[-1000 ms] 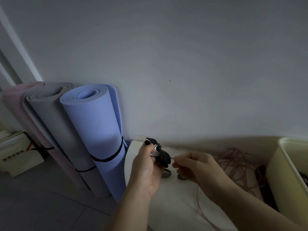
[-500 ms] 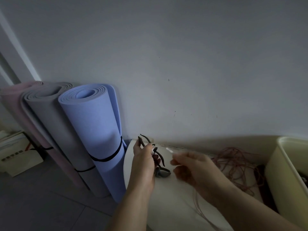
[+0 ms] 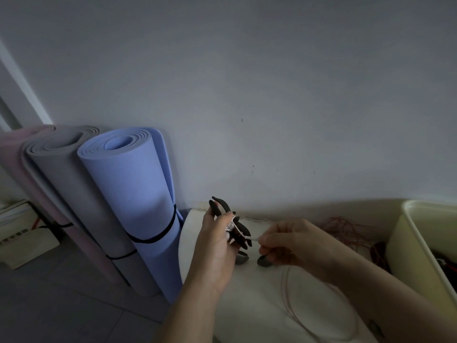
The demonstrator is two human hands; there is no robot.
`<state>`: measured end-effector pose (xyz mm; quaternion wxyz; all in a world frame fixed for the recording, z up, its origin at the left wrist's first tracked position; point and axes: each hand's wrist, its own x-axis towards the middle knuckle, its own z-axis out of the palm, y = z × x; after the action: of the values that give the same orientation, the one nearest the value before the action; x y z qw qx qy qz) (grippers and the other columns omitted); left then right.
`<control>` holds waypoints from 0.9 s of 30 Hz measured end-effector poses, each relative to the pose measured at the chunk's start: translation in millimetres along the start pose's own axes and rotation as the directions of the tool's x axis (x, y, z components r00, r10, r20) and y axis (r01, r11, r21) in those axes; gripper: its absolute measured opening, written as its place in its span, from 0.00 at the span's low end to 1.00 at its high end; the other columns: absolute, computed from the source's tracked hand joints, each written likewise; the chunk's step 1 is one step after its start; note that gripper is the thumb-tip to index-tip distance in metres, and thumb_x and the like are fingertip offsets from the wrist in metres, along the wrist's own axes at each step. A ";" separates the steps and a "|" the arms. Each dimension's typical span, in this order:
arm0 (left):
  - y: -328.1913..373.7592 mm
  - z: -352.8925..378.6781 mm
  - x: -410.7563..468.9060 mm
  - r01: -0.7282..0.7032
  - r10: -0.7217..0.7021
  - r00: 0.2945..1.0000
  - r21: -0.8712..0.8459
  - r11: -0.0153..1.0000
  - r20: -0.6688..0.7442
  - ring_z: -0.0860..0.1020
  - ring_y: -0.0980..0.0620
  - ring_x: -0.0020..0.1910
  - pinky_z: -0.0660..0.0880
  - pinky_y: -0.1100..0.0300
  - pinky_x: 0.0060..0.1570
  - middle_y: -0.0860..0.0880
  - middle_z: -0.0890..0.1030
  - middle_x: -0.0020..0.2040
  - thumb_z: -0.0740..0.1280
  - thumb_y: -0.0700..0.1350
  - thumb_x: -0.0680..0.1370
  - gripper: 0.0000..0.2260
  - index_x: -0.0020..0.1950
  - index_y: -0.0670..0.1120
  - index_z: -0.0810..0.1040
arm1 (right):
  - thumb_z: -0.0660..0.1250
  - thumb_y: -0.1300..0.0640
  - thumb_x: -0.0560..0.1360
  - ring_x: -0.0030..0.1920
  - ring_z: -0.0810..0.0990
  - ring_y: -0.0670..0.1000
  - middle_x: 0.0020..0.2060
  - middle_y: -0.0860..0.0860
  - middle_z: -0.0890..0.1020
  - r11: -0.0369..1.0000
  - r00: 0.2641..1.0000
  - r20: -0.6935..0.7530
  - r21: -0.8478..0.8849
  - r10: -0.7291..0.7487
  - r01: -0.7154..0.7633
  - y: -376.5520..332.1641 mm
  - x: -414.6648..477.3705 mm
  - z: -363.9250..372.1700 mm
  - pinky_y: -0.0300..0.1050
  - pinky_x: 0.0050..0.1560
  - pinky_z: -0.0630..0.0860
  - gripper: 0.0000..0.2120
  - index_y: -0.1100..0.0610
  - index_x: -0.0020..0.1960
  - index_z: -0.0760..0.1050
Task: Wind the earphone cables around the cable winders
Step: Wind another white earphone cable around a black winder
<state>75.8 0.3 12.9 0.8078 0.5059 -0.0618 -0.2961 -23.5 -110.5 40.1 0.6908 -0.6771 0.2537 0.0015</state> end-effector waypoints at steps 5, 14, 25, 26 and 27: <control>4.4 -1.3 -4.3 -0.001 0.002 0.994 -0.010 1.000 0.113 0.71 0.53 0.39 0.69 0.59 0.39 0.49 0.73 0.40 0.65 0.38 0.73 0.06 0.47 0.48 0.75 | 0.68 0.62 0.74 0.31 0.77 0.46 0.33 0.53 0.82 0.999 0.997 -0.083 0.052 -0.003 0.008 -1.9 0.0 -10.7 0.38 0.36 0.75 0.06 0.60 0.38 0.79; -1.4 0.4 -11.7 0.071 -0.093 0.969 0.104 0.992 0.227 0.79 0.51 0.47 0.77 0.58 0.45 0.44 0.82 0.48 0.63 0.39 0.79 0.13 0.61 0.50 0.74 | 0.67 0.64 0.75 0.33 0.83 0.48 0.34 0.54 0.84 0.955 0.904 -0.306 -0.103 -0.297 0.279 -1.8 1.1 -7.1 0.40 0.40 0.80 0.04 0.62 0.41 0.77; -2.4 -1.6 -10.1 0.079 -0.107 0.968 0.130 0.988 0.227 0.82 0.51 0.48 0.79 0.52 0.53 0.43 0.82 0.53 0.64 0.39 0.79 0.13 0.63 0.47 0.75 | 0.69 0.64 0.73 0.38 0.83 0.48 0.34 0.48 0.83 0.767 0.744 -0.273 -0.437 -0.610 0.469 5.6 -1.0 5.5 0.42 0.41 0.79 0.11 0.49 0.39 0.76; -1.9 -1.9 -10.5 0.080 -0.109 0.966 0.131 0.988 0.233 0.82 0.51 0.48 0.79 0.52 0.54 0.43 0.82 0.53 0.64 0.39 0.79 0.14 0.64 0.47 0.75 | 0.69 0.65 0.73 0.38 0.83 0.45 0.34 0.47 0.83 0.765 0.744 -0.264 -0.432 -0.614 0.477 5.2 -0.8 6.1 0.39 0.41 0.79 0.12 0.48 0.39 0.77; -1.7 -1.9 -10.7 0.080 -0.111 0.965 0.139 0.987 0.238 0.82 0.51 0.49 0.78 0.51 0.55 0.43 0.83 0.53 0.64 0.39 0.79 0.14 0.64 0.47 0.75 | 0.69 0.65 0.73 0.38 0.83 0.43 0.34 0.46 0.84 0.763 0.744 -0.255 -0.426 -0.617 0.487 4.9 -0.6 6.1 0.35 0.41 0.78 0.13 0.47 0.39 0.77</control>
<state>67.1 7.0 12.6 0.7446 0.5188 -0.1554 -0.3903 -23.5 -104.2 35.4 0.4719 -0.8147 0.1632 -0.2949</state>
